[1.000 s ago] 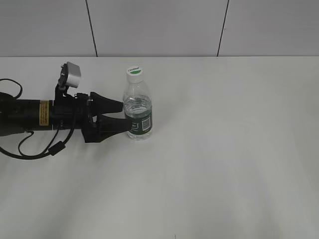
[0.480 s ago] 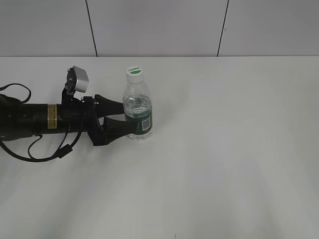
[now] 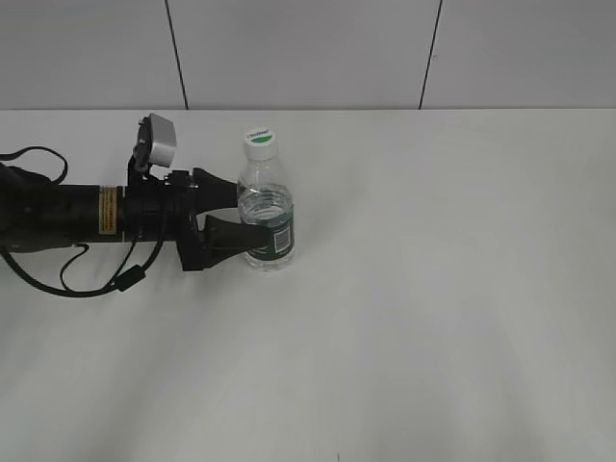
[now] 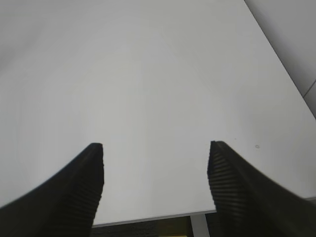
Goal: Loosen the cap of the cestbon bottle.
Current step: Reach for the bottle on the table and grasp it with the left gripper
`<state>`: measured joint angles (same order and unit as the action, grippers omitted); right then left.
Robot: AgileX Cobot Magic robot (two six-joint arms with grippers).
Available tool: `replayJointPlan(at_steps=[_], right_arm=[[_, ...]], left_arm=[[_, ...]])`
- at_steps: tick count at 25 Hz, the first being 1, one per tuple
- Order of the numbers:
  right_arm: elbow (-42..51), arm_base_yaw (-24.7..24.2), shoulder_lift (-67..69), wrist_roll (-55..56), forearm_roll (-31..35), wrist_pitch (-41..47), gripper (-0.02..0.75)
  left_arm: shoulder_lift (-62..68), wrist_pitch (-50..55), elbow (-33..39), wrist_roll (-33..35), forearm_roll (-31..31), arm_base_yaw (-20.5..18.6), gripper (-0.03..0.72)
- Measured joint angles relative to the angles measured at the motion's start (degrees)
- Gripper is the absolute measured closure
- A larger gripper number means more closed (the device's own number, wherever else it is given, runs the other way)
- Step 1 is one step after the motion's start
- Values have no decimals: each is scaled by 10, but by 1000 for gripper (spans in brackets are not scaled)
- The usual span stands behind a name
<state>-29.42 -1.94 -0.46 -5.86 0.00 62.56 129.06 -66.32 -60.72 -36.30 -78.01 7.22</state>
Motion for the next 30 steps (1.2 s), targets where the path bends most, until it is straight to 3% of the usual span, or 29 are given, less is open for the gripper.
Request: replayJointPlan(at_steps=[9,15,30], right_arm=[[0,0,0,0,0,0,234],[0,0,0,0,0,0,234],[0,0,0,1,0,0,234]], left_arm=[[66,-25,-65,-27,-34,10,125],[85,-27,-105,-35,-35,37,125],[86,-27,-111,-37,-34,52,125]])
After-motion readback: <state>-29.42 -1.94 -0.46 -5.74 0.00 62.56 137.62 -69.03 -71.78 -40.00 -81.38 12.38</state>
